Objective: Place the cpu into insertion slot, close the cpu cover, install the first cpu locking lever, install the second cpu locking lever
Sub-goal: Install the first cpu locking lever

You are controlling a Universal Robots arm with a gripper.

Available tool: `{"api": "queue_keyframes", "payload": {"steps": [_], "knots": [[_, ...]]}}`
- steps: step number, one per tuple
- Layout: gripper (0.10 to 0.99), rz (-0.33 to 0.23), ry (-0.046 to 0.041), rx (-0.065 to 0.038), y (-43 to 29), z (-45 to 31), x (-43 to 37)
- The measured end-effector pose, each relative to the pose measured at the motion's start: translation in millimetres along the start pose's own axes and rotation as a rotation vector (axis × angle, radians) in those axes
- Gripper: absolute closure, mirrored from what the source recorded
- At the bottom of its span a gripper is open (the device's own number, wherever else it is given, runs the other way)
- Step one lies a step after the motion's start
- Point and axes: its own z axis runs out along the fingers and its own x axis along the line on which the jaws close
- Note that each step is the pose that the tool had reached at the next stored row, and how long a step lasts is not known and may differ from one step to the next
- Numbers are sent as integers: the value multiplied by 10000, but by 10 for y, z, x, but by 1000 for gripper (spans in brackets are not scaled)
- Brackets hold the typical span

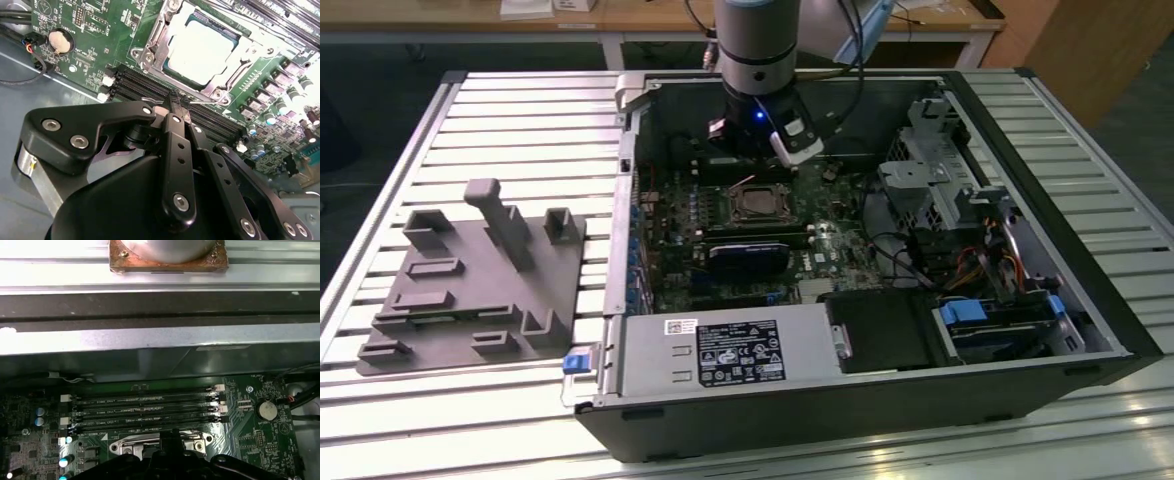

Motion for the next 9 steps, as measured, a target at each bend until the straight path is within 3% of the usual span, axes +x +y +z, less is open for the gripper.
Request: {"api": "queue_keyframes", "payload": {"steps": [9], "knots": [[980, 245, -110, 43, 2, 55, 6]]}}
